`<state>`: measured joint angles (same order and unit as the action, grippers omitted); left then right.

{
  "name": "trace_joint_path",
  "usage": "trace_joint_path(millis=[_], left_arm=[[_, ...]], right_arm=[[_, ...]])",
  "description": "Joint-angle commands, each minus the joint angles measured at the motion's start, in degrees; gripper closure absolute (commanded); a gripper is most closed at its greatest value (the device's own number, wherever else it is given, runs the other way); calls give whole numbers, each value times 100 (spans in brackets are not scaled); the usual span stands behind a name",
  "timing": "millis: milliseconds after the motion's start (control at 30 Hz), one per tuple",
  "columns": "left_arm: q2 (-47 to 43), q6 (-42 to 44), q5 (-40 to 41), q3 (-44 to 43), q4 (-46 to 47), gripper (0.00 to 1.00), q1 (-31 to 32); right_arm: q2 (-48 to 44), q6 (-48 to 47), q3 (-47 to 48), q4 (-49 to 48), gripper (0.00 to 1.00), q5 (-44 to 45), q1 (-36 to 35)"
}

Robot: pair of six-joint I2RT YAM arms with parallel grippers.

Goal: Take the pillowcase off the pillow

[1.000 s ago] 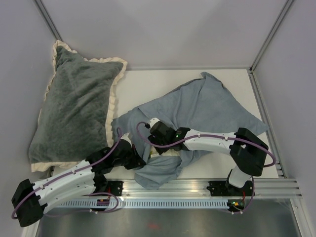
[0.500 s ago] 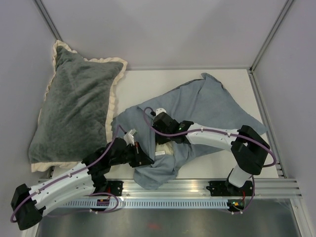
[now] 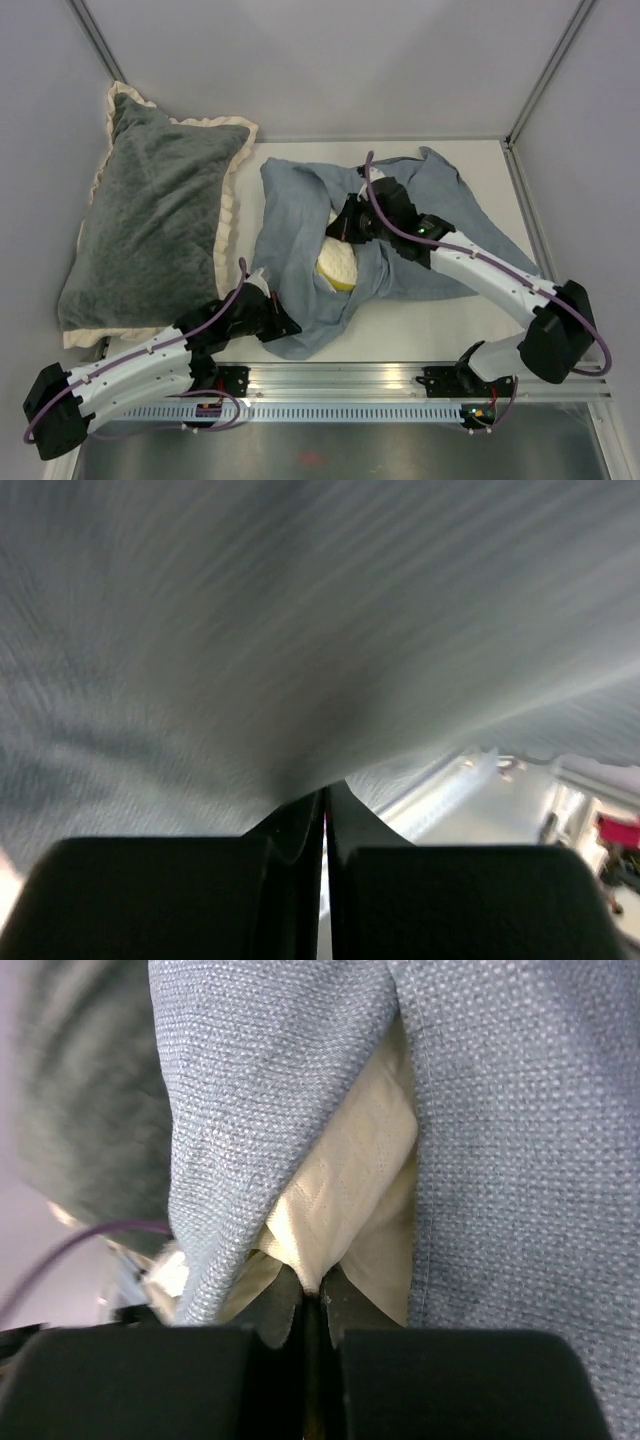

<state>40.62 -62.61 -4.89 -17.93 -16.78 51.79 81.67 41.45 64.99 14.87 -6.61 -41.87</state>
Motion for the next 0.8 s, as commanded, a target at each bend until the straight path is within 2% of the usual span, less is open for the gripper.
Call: trace_joint_path(millis=[0, 100, 167, 200, 333, 400, 433, 533, 633, 667, 767], left_arm=[[121, -496, 1143, -297, -1001, 98, 33], [60, -604, 1927, -587, -1328, 98, 15], [77, -332, 2000, -912, -1320, 98, 7], [104, 104, 1739, -1288, -1267, 98, 7], [-97, 863, 798, -2125, -1407, 97, 24], [-282, 1126, 586, -2598, -1758, 81, 33], [-439, 1172, 585, -2758, -1881, 60, 33], [-189, 1532, 261, -3364, -1934, 33, 24], [620, 1804, -134, -4059, -2321, 29, 33], [1118, 1831, -205, -4156, -2339, 29, 33], [1745, 1761, -197, -4218, -2199, 30, 86]], right_arm=[[-835, 119, 532, -172, 100, -716, 309], [-1073, -146, 323, 401, 100, -1016, 302], [-1398, -426, -257, 603, 100, -1071, 293], [-1625, -558, -616, 831, 100, -957, 302], [-2189, -849, -1444, 1008, 100, -824, 302], [-2452, -884, -1777, 1044, 100, -754, 302], [-2506, -884, -1849, 1053, 100, -719, 302], [-2568, -823, -2069, 895, 100, -771, 302], [-2454, -779, -2096, 745, 100, -780, 293], [-2410, -753, -2087, 719, 100, -772, 293], [-2366, -674, -2008, 613, 100, -666, 284]])
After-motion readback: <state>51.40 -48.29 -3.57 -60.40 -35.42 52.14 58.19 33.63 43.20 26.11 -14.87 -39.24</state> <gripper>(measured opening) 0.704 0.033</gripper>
